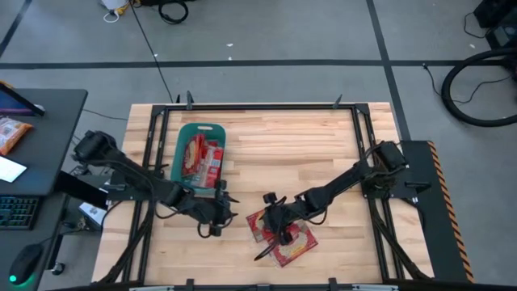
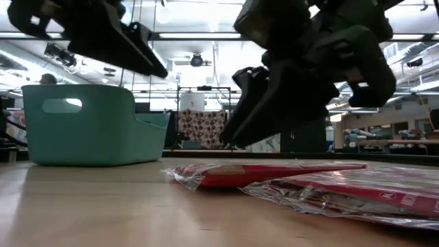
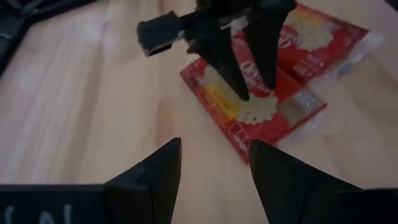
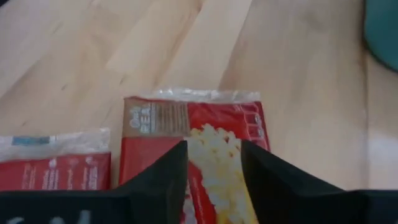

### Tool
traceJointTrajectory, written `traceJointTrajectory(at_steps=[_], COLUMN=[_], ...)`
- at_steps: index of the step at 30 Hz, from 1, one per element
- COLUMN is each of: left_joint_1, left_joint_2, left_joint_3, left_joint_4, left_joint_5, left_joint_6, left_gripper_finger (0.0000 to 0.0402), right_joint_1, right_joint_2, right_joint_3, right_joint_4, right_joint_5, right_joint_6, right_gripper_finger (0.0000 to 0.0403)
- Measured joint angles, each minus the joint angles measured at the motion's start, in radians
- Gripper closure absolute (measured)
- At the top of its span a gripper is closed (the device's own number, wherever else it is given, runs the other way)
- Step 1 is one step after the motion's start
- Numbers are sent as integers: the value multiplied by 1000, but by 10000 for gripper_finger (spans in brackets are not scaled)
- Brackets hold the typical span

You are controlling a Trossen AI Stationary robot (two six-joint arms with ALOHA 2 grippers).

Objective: Sort popcorn bags into baskets
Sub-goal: Put the red popcorn bag into the green bin

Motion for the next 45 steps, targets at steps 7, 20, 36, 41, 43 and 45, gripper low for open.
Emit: traceJointTrajectory(at_steps=[7,20,36,41,43,45], left_joint_1=[36,65,62,61,61,54], left_joint_2=[78,141,141,141,140,126], left_joint_3=[1,1,2,2,2,2], left_joint_4=[72,121,134,133,134,114], left_joint_5=[76,96,103,118,85,38], left_joint_6=[12,37,61,110,135,161], left_gripper_finger=[209,209,209,209,209,209], right_joint_1=[26,101,63,59,54,49], right_joint_2=[8,19,38,-4,-37,-81], right_joint_3=[13,14,11,5,3,3], right_joint_4=[-56,-243,-261,-292,-312,-328], right_joint_5=[-2,206,203,227,227,242], right_joint_6=[40,-29,-41,-34,-17,11], right_gripper_finger=[182,154,319,383,383,381])
